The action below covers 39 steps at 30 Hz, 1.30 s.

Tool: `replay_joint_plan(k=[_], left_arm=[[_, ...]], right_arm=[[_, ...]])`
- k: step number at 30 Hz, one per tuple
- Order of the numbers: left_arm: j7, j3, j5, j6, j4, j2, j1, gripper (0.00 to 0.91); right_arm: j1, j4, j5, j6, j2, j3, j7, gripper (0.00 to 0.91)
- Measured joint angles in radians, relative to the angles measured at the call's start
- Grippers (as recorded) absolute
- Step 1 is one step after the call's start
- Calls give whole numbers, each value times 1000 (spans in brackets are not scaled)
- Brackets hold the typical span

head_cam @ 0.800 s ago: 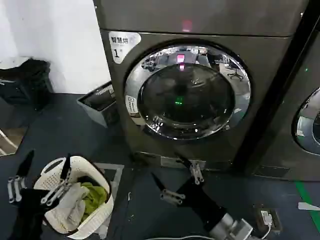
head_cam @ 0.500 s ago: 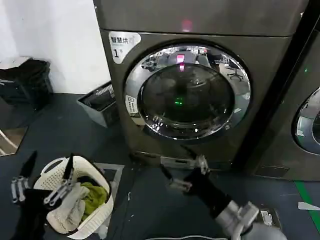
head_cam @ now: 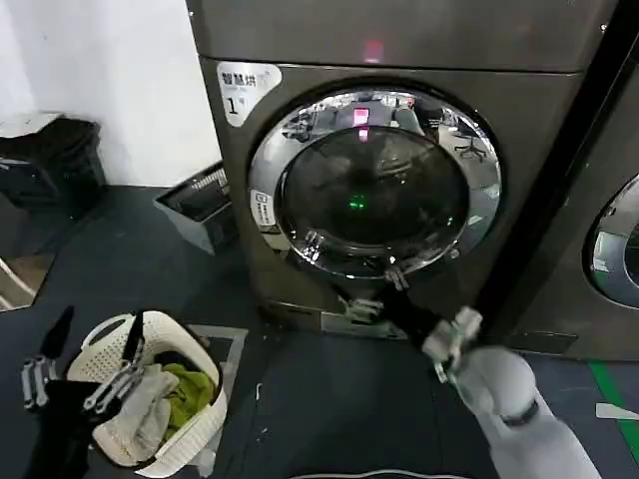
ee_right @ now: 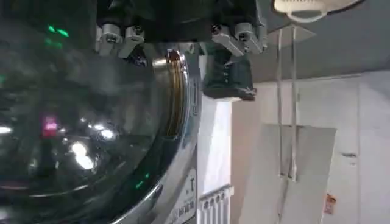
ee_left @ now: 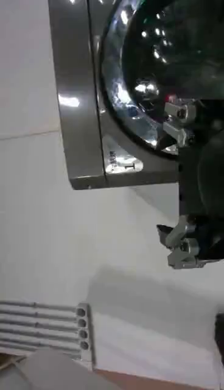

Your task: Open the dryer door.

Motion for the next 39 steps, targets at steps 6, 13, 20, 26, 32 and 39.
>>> replay_joint_plan(k=[6,13,20,26,32,39], left_arm=[[0,0,-5,3,10,0,0,907],[6,-2,-3,17,10,0,1,907],[12,7,23,-8,29,0,6,907],[12,15,26,-8,19,0,19,907],[18,12,46,35,19,0,20,907],[23,-14,2,164,9,0,-2,907]], right_arm=[[110,-109,-36,14,30,-92,-11,907],[230,-222,-42,32,87,-179,0,907],[327,-322,-40,30,150,-227,-7,907],[377,-408,-40,31,193,-250,-16,907],[407,-446,-11,14,208,-265,-62,907],[398,-427,6,4,185,-246,-187,907]])
